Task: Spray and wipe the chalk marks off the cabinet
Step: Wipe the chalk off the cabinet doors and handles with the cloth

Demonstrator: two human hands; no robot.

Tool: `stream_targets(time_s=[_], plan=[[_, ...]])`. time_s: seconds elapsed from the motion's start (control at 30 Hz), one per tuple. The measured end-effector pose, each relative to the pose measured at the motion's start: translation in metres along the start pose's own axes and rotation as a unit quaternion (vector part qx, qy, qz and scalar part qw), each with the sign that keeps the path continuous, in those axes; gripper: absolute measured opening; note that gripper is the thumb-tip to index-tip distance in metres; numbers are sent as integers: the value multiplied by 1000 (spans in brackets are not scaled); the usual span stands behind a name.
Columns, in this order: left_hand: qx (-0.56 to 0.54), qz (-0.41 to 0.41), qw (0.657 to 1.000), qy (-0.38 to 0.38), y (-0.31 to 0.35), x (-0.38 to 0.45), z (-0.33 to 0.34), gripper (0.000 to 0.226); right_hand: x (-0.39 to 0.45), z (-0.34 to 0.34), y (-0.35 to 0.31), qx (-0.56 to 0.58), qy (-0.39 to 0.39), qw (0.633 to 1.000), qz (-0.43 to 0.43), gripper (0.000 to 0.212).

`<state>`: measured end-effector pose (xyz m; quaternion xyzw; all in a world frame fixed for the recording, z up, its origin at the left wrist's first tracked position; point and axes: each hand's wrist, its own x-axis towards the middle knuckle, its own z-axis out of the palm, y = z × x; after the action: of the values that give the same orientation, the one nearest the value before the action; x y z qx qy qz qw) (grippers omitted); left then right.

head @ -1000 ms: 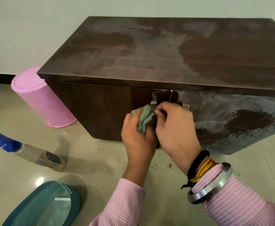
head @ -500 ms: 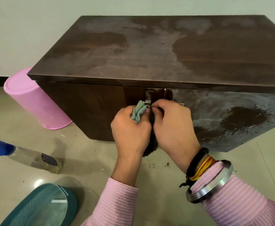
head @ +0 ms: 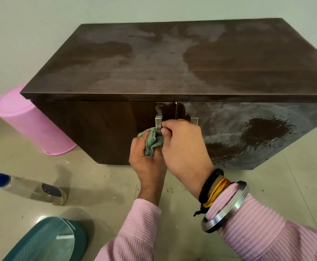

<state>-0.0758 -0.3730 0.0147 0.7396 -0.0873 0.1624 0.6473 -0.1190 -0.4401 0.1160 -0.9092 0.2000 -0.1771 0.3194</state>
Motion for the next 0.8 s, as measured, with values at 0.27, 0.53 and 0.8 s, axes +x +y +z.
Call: stream_targets(time_s=[0.27, 0.53, 0.8], plan=[[122, 0, 992, 14, -10, -3, -3, 32, -21, -19, 4, 12, -66, 998, 11, 30], [200, -130, 967, -93, 20, -40, -30, 34, -46, -60, 28, 5, -2, 1000, 30, 22], [164, -2, 981, -101, 104, -22, -6, 10, -29, -64, 53, 69, 42, 995, 58, 10]])
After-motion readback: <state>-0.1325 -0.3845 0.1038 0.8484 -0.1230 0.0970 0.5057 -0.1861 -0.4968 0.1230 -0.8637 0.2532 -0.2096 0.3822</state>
